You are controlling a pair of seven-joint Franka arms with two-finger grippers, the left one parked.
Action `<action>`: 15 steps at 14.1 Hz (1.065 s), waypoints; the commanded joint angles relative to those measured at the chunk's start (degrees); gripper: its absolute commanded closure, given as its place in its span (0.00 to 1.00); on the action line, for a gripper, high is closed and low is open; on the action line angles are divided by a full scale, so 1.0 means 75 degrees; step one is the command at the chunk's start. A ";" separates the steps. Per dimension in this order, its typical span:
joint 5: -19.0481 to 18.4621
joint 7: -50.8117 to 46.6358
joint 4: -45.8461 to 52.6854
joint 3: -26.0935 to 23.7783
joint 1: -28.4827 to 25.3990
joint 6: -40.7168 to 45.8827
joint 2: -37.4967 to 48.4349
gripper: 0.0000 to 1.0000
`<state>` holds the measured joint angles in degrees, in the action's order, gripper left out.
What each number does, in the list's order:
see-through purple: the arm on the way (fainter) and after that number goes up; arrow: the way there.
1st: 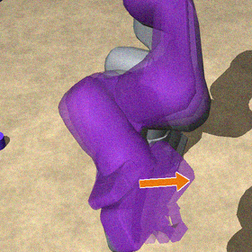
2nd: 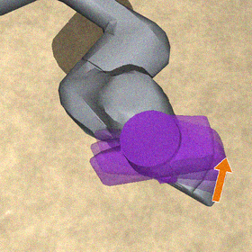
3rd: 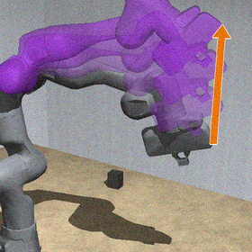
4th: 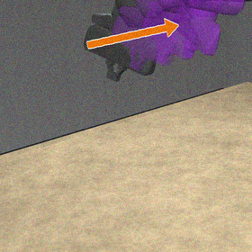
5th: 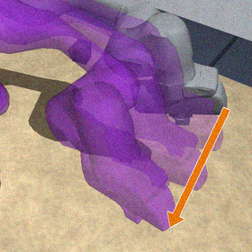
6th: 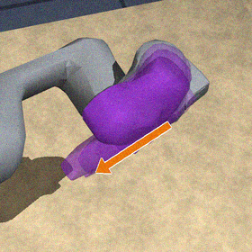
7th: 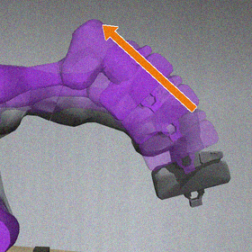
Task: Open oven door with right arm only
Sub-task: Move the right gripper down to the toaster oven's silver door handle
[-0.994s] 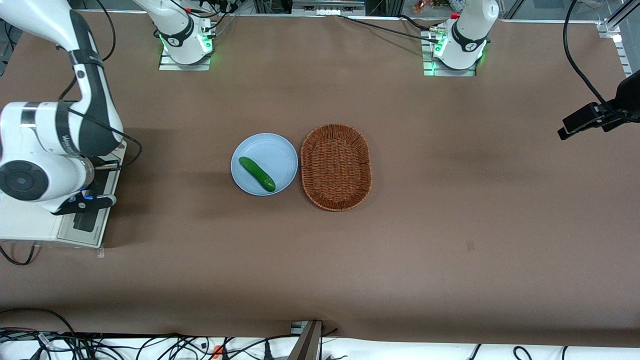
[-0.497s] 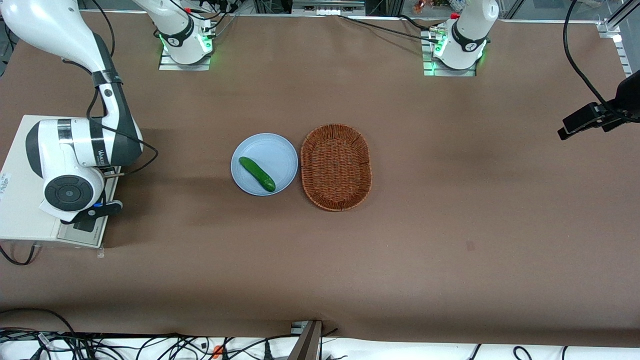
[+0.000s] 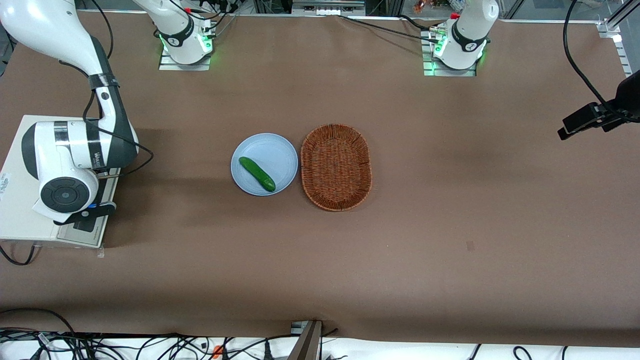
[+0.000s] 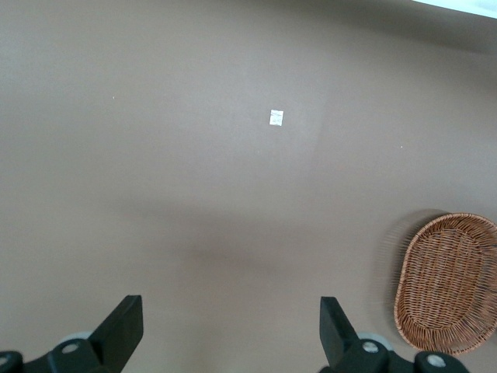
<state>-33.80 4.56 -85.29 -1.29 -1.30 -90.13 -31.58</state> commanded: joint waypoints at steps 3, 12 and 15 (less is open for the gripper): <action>-0.0181 -0.0034 -0.0019 -0.0027 0.0102 -0.0241 -0.0101 1.00; 0.0134 -0.0456 0.0028 -0.0074 0.0032 -0.0323 -0.0335 1.00; 0.0334 -0.0456 0.0028 -0.0098 0.0032 -0.0580 -0.0476 1.00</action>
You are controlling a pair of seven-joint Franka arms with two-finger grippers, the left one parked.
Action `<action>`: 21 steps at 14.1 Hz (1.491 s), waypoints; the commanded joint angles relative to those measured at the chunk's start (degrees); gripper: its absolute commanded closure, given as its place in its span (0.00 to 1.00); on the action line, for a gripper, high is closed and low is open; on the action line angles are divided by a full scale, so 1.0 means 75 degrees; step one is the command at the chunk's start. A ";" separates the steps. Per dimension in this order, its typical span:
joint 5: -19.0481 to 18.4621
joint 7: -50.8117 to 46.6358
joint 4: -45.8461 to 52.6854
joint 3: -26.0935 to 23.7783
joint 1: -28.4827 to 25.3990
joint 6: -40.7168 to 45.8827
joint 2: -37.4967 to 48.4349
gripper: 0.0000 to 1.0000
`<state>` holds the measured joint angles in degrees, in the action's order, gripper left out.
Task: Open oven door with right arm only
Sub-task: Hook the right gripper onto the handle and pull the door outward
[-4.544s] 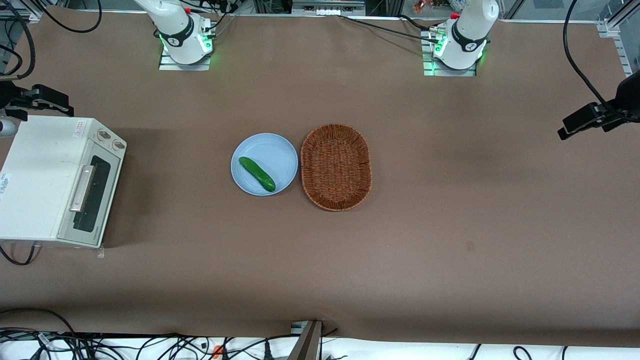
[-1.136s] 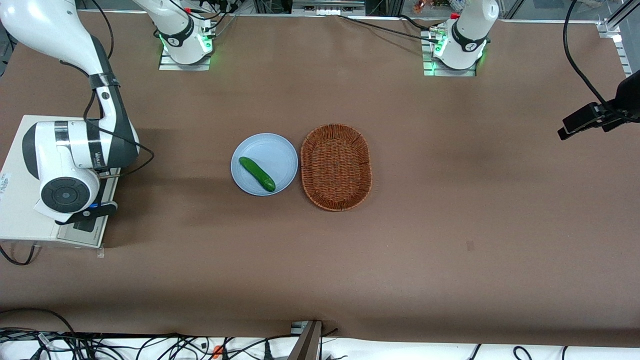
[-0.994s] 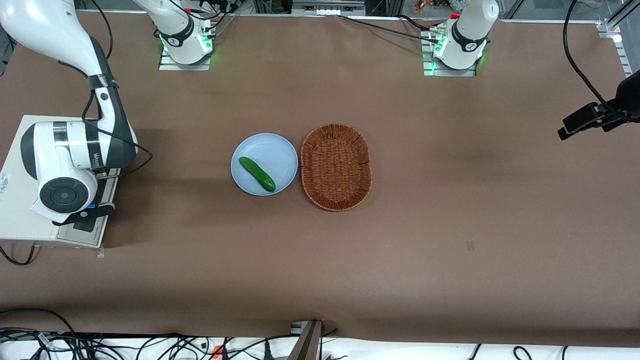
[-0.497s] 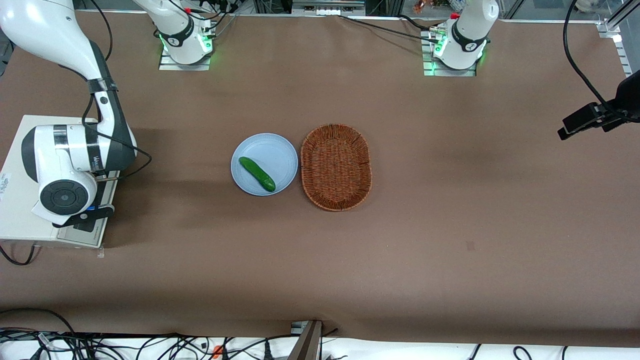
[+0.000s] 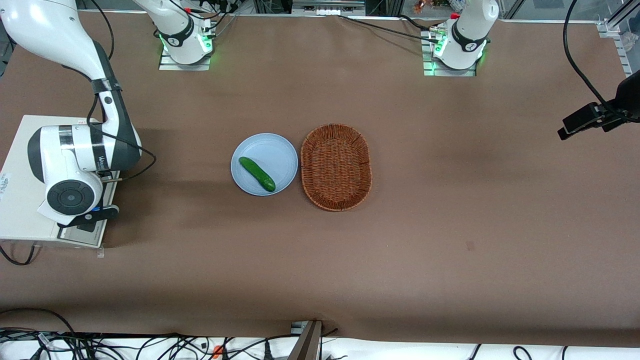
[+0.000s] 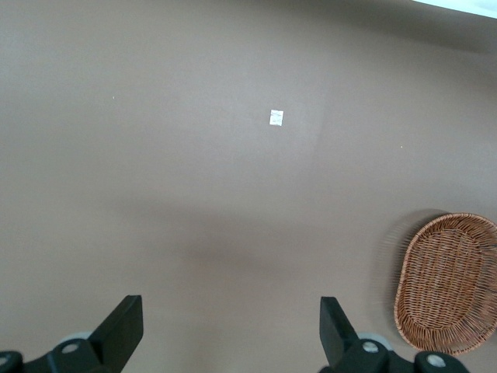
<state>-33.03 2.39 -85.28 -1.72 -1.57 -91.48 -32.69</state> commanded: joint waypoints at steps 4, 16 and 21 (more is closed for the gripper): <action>0.0372 -0.0167 0.0038 -0.0041 0.0068 -0.0658 -0.0528 1.00; 0.0969 -0.0167 0.0038 -0.0041 0.0104 -0.1490 -0.1137 1.00; 0.1145 -0.0167 0.0038 -0.0041 0.0139 -0.1724 -0.1372 1.00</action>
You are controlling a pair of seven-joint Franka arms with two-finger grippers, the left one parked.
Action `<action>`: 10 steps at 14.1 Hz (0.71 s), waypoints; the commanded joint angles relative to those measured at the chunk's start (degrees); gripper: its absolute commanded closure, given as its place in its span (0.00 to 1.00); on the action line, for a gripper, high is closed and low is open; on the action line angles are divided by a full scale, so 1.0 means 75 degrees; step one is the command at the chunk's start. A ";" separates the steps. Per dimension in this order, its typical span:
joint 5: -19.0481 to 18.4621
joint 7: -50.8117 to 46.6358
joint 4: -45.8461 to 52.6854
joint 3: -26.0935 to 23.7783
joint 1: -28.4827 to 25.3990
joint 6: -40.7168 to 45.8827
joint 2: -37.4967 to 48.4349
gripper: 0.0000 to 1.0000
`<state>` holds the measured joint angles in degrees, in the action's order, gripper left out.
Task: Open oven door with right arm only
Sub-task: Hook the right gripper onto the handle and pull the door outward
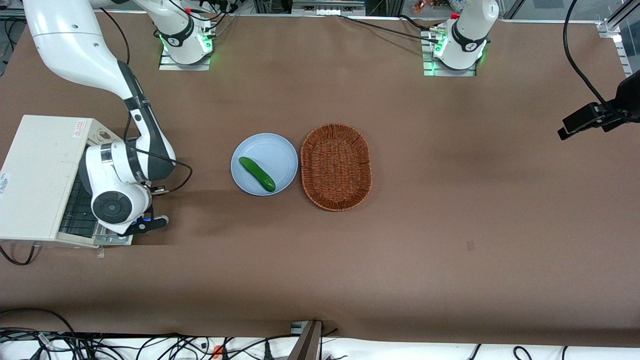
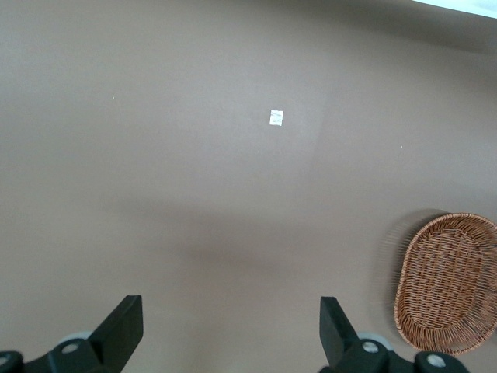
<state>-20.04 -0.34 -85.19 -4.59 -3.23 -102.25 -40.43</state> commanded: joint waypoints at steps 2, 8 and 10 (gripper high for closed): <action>-0.0551 0.0198 0.0026 0.0354 0.0418 -0.0346 -0.0421 1.00; 0.0115 0.0198 0.0038 0.0354 0.0465 -0.0359 -0.0632 1.00; 0.0176 0.0198 0.0050 0.0354 0.0465 -0.0370 -0.0668 1.00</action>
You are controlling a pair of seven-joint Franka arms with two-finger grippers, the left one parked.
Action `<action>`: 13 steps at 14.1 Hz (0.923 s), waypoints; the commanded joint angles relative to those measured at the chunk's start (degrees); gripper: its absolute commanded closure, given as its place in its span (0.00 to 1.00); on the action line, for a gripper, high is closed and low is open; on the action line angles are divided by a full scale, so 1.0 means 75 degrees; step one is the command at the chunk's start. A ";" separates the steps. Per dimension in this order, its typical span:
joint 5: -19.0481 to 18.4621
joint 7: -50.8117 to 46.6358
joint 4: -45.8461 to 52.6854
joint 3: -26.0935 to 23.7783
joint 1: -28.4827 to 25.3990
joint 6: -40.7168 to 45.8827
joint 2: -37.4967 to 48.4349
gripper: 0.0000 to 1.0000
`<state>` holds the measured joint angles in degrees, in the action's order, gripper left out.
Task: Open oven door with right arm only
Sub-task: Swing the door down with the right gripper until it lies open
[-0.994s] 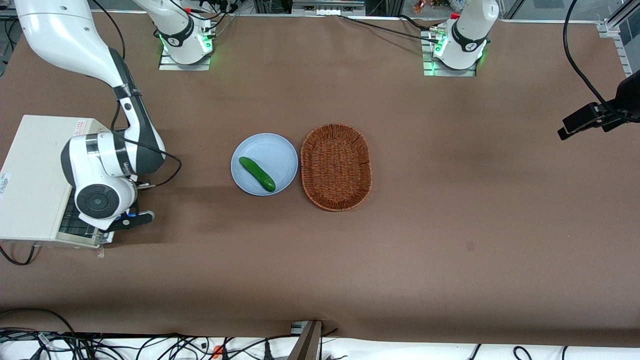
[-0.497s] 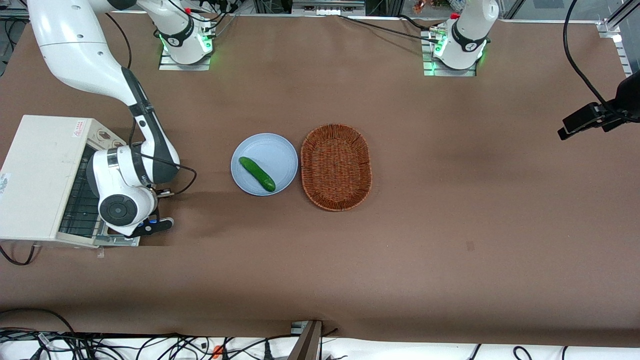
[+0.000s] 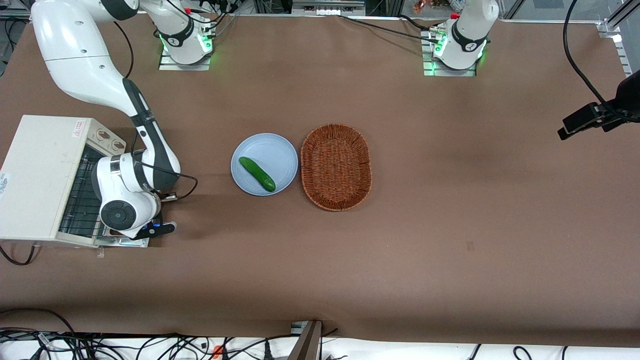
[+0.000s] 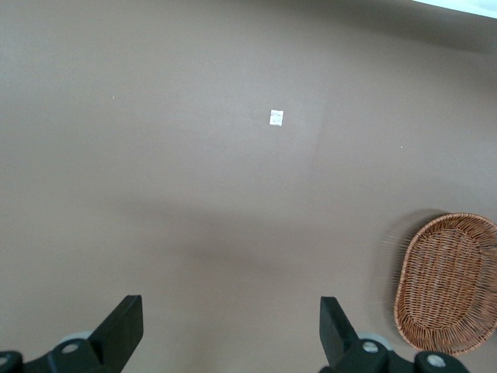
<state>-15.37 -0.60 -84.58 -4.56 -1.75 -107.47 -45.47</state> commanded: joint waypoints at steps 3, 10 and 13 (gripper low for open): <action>-0.0155 0.0105 0.0004 0.0350 0.0269 0.0325 -0.0020 1.00; 0.0770 -0.0447 0.0180 0.0315 0.0117 0.0407 0.0003 1.00; 0.1205 -0.0634 0.0192 0.0315 0.0024 0.0453 0.0050 1.00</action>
<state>-8.11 -4.41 -83.28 -2.73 -1.22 -106.30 -45.93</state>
